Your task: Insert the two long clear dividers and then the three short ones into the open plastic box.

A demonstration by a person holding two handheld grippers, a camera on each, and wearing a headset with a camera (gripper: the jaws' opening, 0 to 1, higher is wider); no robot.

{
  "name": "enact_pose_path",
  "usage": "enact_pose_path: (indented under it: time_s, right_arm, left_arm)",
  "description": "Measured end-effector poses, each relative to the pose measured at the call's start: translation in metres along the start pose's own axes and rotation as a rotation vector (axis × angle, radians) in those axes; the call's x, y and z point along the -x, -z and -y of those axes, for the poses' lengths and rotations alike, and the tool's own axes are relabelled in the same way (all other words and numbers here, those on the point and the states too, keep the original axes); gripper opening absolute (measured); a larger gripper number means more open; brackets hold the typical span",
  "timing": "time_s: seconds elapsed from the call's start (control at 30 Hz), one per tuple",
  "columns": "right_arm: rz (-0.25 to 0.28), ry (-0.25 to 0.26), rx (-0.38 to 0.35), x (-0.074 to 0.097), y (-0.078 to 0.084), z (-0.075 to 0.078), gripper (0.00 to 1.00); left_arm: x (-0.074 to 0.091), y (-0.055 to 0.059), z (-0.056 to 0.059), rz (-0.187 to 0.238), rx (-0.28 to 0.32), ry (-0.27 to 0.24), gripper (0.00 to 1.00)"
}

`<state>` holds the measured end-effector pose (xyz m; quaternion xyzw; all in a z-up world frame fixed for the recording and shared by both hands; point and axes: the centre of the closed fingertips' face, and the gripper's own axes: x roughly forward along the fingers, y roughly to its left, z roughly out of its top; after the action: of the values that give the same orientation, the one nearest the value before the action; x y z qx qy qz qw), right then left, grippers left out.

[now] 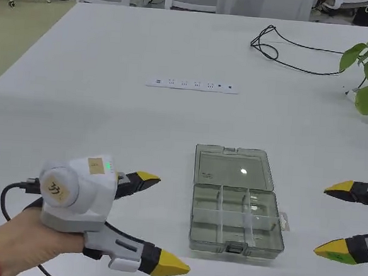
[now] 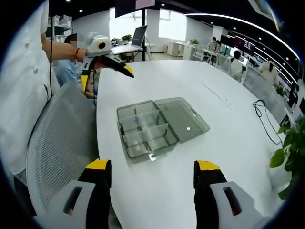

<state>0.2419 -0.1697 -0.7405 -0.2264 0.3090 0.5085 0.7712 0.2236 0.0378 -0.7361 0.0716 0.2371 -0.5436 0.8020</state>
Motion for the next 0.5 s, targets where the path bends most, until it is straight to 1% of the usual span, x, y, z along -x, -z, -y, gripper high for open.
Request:
enact_pose_path:
  time_s: [0.2,0.27,0.5]
  right_arm:
    - [0.004,0.019,-0.035,0.004,0.016,0.001,0.81]
    - [0.004,0.021,-0.046,0.006,0.019,0.000,0.82]
    - [0.008,0.036,-0.061,0.008,0.025,0.002,0.85]
  left_arm:
    - [0.001,0.003,0.000,-0.018,-0.005,-0.004,1.00]
    - [0.001,0.004,-0.001,-0.022,-0.004,-0.006,1.00]
    - [0.003,0.005,-0.003,-0.033,-0.005,-0.008,1.00]
